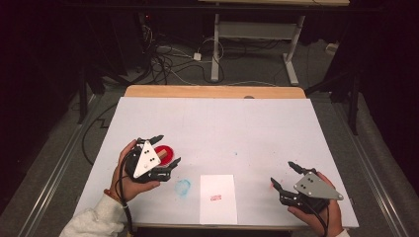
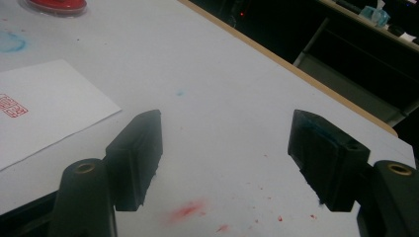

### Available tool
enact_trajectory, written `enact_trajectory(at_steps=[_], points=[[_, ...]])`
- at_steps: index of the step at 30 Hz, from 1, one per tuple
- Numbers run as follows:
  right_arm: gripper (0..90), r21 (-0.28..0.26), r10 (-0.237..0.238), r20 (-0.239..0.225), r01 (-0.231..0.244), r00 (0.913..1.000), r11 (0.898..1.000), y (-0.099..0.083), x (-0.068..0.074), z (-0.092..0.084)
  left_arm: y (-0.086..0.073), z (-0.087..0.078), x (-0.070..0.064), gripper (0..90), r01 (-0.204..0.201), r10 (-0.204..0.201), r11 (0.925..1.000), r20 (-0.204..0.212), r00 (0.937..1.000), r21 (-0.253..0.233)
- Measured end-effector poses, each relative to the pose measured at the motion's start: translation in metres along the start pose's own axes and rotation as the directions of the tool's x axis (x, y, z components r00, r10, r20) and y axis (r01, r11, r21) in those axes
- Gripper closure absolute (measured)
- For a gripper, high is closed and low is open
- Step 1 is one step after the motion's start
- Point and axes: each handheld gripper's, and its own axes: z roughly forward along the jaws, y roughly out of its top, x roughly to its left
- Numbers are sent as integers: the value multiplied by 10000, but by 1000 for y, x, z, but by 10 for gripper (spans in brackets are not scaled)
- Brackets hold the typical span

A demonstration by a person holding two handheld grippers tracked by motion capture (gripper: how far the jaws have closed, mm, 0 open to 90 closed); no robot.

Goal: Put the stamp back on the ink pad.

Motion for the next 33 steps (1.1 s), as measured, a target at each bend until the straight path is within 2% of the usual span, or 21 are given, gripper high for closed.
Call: enact_trajectory(at_steps=[10,20,25,33], points=[[298,50,-7,130,7,9999,10000,-4,1,-5,-11,-5,-4,167,-214,215,9997,-90,9997,94],[287,58,50,154,-51,9999,10000,-7,0,-7,-29,-12,-6,158,-149,153,9992,-106,9998,374],[259,27,17,147,-17,9999,10000,-8,2,-6,-40,-15,-8,158,-213,222,9982,-156,9996,559],[188,-87,66,143,-65,9999,9999,-10,2,-4,-62,-18,-6,158,23,7,9950,-298,9996,1002]])
